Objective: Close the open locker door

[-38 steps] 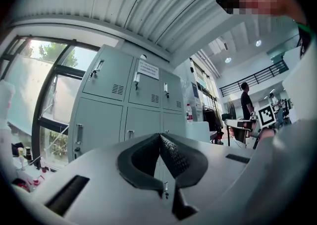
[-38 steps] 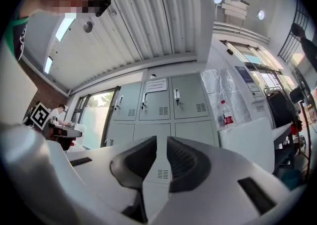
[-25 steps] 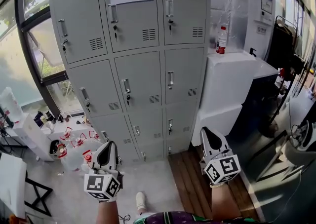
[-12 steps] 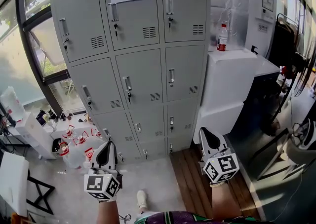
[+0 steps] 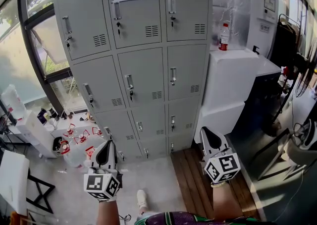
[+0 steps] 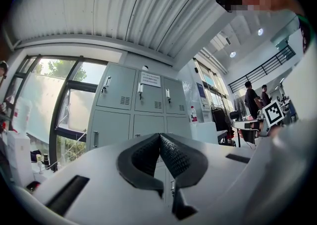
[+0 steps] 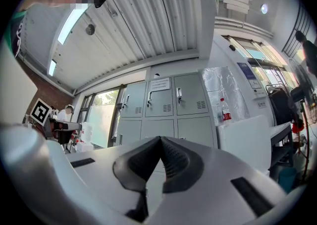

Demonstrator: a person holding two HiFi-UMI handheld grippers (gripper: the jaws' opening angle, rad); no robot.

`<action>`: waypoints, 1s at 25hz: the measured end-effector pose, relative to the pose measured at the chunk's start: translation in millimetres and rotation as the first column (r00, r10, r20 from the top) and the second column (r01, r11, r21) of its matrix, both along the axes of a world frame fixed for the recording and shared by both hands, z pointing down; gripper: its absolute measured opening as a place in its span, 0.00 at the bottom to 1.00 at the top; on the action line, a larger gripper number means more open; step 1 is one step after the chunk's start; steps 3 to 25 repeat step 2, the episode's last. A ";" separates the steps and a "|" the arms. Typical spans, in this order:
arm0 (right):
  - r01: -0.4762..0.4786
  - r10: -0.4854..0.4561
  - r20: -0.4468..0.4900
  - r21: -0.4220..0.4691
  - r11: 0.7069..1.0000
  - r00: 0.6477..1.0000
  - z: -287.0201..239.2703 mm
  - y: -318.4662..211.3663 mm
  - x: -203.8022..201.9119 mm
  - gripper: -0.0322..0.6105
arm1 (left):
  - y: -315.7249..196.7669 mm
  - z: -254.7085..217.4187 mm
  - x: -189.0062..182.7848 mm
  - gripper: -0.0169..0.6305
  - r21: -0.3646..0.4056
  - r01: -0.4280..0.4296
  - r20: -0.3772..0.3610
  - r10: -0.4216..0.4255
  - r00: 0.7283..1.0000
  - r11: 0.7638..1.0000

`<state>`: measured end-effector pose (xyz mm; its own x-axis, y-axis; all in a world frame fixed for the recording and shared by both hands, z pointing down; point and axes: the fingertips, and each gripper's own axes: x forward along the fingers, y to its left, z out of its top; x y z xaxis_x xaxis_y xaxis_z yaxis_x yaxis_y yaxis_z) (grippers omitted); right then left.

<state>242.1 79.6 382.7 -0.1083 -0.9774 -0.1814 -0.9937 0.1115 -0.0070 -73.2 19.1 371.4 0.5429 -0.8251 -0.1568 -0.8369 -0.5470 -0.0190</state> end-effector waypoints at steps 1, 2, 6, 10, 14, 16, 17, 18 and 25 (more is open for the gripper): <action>0.001 -0.001 0.000 -0.001 1.000 1.000 -0.1 0.4 -1.1 0.06 | 0.7 -0.1 -0.6 0.06 0.000 0.000 0.000 0.000 1.000 1.000; 0.002 -0.002 0.000 -0.001 1.000 1.000 -0.2 0.7 -2.2 0.06 | 1.3 -0.3 -1.3 0.06 0.000 0.000 -0.001 0.000 1.000 1.000; 0.002 -0.002 0.000 -0.001 1.000 1.000 -0.2 0.7 -2.2 0.06 | 1.3 -0.3 -1.3 0.06 0.000 0.000 -0.001 0.000 1.000 1.000; 0.002 -0.002 0.000 -0.001 1.000 1.000 -0.2 0.7 -2.2 0.06 | 1.3 -0.3 -1.3 0.06 0.000 0.000 -0.001 0.000 1.000 1.000; 0.002 -0.002 0.000 -0.001 1.000 1.000 -0.2 0.7 -2.2 0.06 | 1.3 -0.3 -1.3 0.06 0.000 0.000 -0.001 0.000 1.000 1.000; 0.002 -0.002 0.000 -0.001 1.000 1.000 -0.2 0.7 -2.2 0.06 | 1.3 -0.3 -1.3 0.06 0.000 0.000 -0.001 0.000 1.000 1.000; 0.002 -0.002 0.000 -0.001 1.000 1.000 -0.2 0.7 -2.2 0.06 | 1.3 -0.3 -1.3 0.06 0.000 0.000 -0.001 0.000 1.000 1.000; 0.002 -0.002 0.000 -0.001 1.000 1.000 -0.2 0.7 -2.2 0.06 | 1.3 -0.3 -1.3 0.06 0.000 0.000 -0.001 0.000 1.000 1.000; 0.002 -0.002 0.000 -0.001 1.000 1.000 -0.2 0.7 -2.2 0.06 | 1.3 -0.3 -1.3 0.06 0.000 0.000 -0.001 0.000 1.000 1.000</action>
